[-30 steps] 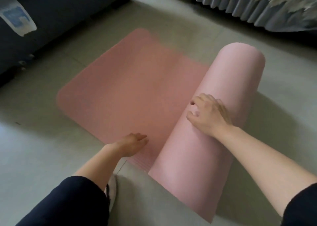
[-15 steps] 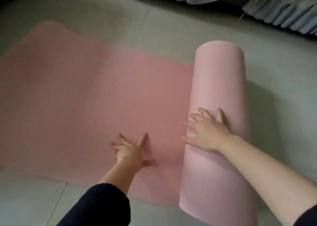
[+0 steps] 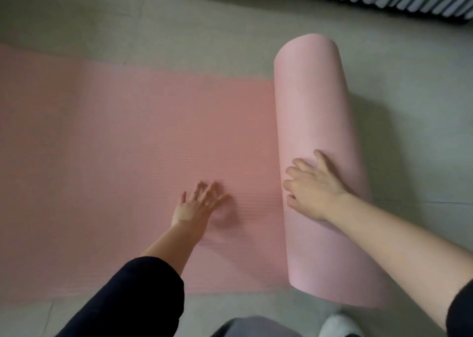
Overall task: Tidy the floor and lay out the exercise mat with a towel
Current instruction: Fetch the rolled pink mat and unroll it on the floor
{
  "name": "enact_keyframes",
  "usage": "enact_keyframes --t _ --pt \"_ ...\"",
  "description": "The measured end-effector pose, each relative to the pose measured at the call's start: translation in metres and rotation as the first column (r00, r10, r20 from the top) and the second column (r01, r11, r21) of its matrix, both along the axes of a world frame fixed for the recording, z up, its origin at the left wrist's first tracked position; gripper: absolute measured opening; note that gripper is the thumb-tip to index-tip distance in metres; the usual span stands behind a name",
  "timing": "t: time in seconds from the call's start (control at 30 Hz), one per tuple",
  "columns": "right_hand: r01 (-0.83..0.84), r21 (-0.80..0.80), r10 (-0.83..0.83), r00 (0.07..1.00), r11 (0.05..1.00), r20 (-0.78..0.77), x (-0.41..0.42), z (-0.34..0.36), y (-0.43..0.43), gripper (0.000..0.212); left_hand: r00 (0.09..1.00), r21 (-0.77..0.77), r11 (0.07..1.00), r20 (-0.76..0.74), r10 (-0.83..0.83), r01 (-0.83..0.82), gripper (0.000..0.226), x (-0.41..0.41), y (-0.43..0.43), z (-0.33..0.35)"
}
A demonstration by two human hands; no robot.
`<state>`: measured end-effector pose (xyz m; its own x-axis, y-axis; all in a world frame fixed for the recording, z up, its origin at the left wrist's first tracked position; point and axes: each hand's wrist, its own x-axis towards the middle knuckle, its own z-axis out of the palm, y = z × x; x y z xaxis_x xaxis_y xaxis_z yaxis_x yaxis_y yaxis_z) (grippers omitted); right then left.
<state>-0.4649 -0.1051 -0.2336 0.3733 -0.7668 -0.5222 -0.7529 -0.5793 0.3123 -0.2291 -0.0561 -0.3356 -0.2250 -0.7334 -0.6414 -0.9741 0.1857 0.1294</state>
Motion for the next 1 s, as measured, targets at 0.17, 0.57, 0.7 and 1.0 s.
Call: enact_keyframes --t 0.17,0.57,0.7,1.0 --pt "0.182 -0.199 -0.169 0.982 0.963 0.08 -0.058 0.004 -0.018 0.032 0.996 0.138 0.99 0.094 0.002 -0.015 0.108 -0.048 -0.007 -0.009" --pt "0.254 -0.01 -0.254 0.965 0.967 -0.069 -0.154 -0.011 -0.063 0.046 0.974 0.2 0.977 0.225 0.034 -0.08 0.057 -0.148 -0.078 0.029" --pt "0.329 -0.03 -0.331 0.94 0.944 -0.088 -0.23 -0.038 -0.047 0.057 0.986 0.024 1.0 -0.166 -0.001 0.005 0.074 -0.219 -0.067 0.006" --pt "0.458 -0.224 -0.444 0.889 0.86 0.115 -0.392 -0.051 -0.011 0.058 0.985 -0.084 0.99 0.122 0.121 -0.111 0.08 -0.379 -0.067 -0.017"
